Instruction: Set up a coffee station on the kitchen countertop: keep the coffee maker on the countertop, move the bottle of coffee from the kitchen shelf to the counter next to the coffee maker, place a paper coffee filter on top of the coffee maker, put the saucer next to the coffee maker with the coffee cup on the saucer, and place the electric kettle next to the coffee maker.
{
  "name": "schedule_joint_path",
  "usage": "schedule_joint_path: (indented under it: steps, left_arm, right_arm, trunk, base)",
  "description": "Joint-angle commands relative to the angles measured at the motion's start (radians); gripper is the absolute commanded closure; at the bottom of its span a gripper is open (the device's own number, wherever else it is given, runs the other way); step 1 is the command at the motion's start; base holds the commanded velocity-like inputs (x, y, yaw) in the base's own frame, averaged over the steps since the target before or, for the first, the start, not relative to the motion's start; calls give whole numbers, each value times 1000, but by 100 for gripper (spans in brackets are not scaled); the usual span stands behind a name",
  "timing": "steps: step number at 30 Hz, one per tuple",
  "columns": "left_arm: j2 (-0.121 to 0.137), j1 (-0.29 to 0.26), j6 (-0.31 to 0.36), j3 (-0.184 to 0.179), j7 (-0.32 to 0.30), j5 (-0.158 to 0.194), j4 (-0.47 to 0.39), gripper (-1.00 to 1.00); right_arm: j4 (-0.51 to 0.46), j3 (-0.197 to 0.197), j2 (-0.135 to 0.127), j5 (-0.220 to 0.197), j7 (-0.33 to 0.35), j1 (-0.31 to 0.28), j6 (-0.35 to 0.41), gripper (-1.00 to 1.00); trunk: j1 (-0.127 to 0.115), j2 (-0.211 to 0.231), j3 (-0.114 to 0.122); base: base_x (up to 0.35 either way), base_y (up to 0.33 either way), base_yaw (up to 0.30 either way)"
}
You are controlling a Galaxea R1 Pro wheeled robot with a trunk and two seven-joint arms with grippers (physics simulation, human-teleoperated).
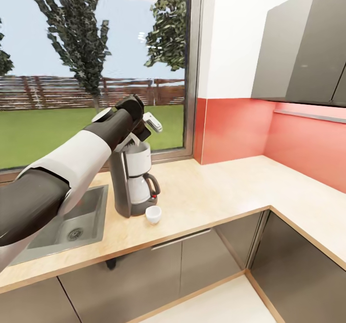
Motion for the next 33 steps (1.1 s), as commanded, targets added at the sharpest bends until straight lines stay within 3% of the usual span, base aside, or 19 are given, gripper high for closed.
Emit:
schedule_joint_path:
  steps: [1,22,33]
  left_arm:
    - [0,0,-3,-4,-5,-18,0,100]
    - [0,6,-3,-5,-5,-18,-6,100]
    - [1,13,-4,-4,-5,-17,1,100]
  right_arm:
    - [1,-5,1,6,0,0,-3,-100]
    - [1,-5,1,6,0,0,-3,-100]
    - [1,-5,1,6,0,0,-3,-100]
  trunk:
    - [1,0,0]
    - [1,0,0]
    - [1,0,0]
  base:
    - [250,0,0]
    - [108,0,0]
    - [11,0,0]
